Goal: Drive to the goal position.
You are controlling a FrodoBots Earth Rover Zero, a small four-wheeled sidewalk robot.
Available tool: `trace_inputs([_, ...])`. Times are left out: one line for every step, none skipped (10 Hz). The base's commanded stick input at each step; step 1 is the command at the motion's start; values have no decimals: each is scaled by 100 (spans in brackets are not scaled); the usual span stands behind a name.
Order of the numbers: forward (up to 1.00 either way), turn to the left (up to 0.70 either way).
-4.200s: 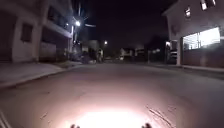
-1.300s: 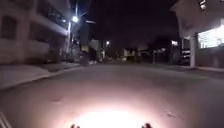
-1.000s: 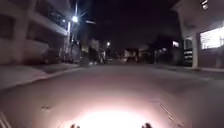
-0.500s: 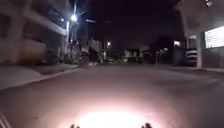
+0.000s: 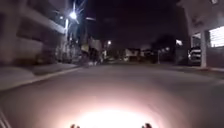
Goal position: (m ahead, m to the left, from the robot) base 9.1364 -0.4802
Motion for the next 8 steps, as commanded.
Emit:
trace_inputs([70,0])
trace_inputs([70,0])
trace_inputs([70,0])
trace_inputs([70,0])
trace_inputs([70,0])
trace_inputs([70,0])
trace_inputs([70,0])
trace_inputs([70,0])
